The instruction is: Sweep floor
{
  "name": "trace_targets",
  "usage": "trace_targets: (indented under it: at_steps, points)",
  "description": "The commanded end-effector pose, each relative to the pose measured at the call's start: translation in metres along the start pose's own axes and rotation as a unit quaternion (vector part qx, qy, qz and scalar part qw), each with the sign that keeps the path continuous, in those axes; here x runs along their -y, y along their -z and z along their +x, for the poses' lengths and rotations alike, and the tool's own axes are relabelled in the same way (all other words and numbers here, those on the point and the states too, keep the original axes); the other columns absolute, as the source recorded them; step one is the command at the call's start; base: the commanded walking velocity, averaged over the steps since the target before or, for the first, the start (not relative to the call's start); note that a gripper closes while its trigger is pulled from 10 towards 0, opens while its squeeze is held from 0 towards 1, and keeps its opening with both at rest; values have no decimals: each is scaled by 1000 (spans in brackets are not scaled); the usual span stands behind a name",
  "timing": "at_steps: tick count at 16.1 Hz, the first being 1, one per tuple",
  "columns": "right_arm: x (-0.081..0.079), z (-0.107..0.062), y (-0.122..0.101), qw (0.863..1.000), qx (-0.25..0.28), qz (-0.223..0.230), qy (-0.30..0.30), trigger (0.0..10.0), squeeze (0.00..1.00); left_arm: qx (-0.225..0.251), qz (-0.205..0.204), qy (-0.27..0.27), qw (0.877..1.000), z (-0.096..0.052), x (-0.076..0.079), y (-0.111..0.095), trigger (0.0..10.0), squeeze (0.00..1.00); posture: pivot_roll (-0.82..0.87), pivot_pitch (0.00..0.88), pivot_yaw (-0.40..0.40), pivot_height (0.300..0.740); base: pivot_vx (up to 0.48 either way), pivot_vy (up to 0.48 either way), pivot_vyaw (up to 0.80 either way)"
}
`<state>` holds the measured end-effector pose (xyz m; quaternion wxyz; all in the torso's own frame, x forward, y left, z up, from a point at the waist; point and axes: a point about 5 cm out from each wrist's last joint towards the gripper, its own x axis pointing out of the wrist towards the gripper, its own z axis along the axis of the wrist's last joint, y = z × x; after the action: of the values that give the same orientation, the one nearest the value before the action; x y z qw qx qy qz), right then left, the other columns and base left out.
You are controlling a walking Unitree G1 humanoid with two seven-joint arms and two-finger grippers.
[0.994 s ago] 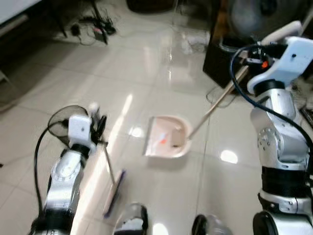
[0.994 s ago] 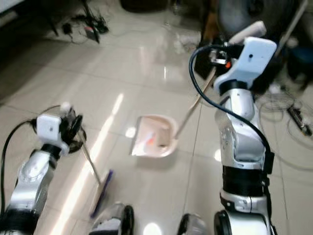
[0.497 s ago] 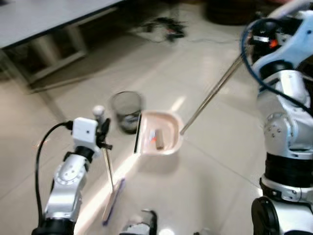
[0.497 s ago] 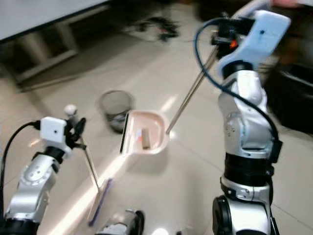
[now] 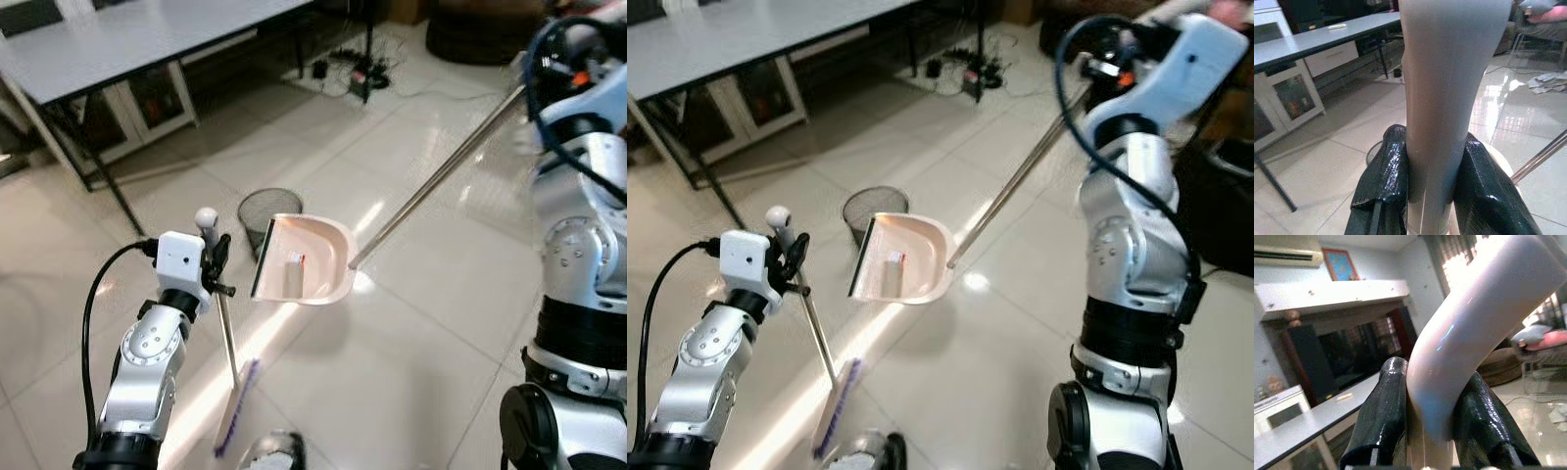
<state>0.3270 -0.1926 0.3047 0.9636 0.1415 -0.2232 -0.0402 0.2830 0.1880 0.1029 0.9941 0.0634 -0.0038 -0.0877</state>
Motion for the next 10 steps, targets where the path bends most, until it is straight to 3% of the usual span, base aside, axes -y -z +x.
trace_targets:
  at_steps: [1, 10]
  points:
    - [-8, 5, -16, 999, 34, 14, -12, 10000, 0, 11, 10, -7, 1000, 3, -4, -7, 10000, 0, 12, 23, 70, 740, 337, 0, 0]
    - [-16, 11, -17, 999, 30, -4, -37, 10000, 0, 15, 5, -21, 1000, 3, -4, -7, 10000, 0, 23, 16, 42, 740, 367, 0, 58]
